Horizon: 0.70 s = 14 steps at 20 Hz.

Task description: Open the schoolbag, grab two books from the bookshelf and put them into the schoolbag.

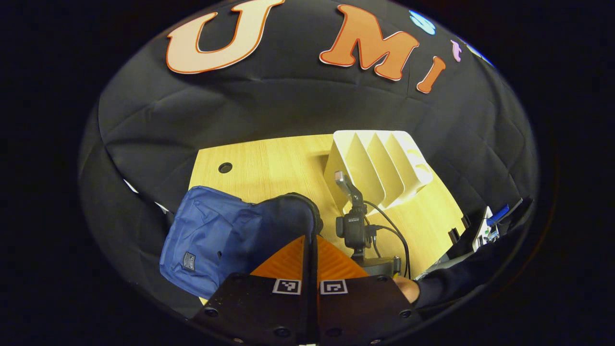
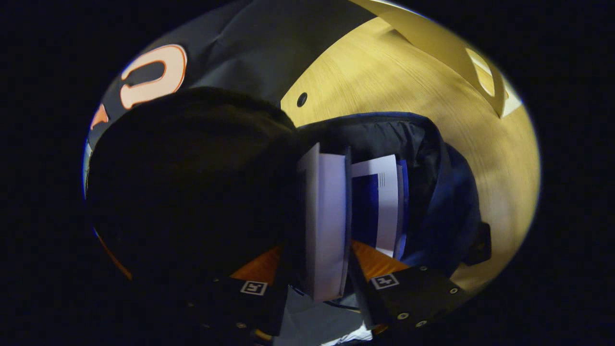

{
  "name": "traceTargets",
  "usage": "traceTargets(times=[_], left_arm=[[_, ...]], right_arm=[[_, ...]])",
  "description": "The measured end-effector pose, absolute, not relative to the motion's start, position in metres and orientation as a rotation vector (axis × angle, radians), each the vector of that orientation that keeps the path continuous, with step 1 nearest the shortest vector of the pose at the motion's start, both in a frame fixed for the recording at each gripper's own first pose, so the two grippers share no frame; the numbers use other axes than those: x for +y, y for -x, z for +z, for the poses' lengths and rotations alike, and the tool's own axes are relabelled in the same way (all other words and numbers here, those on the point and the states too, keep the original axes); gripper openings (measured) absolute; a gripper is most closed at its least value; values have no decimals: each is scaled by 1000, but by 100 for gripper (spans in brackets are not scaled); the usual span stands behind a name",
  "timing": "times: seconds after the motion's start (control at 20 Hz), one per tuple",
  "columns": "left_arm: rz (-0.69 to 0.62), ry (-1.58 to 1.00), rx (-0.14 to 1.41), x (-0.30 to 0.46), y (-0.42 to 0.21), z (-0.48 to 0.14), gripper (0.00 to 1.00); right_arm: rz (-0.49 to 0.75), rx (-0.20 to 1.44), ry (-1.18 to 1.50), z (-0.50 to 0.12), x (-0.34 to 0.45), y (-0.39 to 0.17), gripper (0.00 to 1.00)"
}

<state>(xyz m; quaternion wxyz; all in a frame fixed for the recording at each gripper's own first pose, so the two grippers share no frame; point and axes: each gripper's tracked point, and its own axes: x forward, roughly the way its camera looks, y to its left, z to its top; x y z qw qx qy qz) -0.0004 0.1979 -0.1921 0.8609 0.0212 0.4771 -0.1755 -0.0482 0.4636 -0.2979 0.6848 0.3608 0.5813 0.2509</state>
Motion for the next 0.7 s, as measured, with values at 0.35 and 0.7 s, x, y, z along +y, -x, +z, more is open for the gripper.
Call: traceTargets(times=[0.35, 0.7], left_arm=[[-328, -29, 995, 196, 2, -200, 0], [-312, -5, 1034, 162, 19, -228, 6]], right_arm=[[579, 1191, -676, -263, 408, 29, 93], [497, 978, -555, -223, 322, -15, 96]])
